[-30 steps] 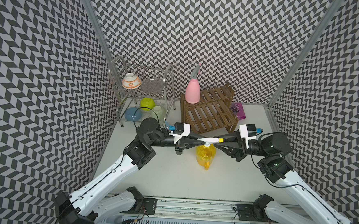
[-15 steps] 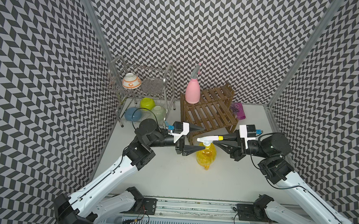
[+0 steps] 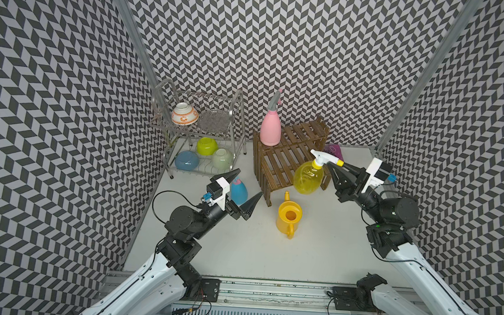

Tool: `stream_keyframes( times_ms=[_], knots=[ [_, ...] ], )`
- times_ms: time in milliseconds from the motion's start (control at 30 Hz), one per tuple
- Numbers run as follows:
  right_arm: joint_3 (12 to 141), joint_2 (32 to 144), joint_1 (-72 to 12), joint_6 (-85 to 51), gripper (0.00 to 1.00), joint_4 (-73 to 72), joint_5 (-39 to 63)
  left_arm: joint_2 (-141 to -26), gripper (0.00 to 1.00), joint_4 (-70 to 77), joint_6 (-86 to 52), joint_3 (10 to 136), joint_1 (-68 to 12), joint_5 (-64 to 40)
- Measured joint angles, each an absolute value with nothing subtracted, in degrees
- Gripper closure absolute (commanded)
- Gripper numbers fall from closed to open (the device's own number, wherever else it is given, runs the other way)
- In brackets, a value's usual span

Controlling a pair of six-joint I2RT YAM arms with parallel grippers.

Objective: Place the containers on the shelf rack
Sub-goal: 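Place the container on the shelf.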

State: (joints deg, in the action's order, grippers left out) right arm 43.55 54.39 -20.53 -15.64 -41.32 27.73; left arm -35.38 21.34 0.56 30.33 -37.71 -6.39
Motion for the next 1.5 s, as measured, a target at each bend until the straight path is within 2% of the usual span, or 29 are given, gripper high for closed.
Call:
stream_keyframes(
  times_ms=[267,700,1133,1500],
  knots=[
    [58.1,71.1,-19.1,-13.1,1.0,-43.4,18.9,-32.4,0.0,18.7,0.6,28.7,-37.7,-1.7],
    [78.8,92.1,-18.4,-8.0,1.0,-43.6,10.8,-30.7,0.0,14.9,5.4,29.2,-37.6,-0.9],
    [87.4,99.9,-18.2,-5.0,0.99,-36.5,7.3,-29.9,0.0,13.5,8.2,29.2,-37.5,-0.9],
    [87.7,100.5,-18.2,-3.2,0.97,-32.9,6.0,-30.0,0.0,13.4,8.3,29.2,-37.3,-0.9]
  ],
)
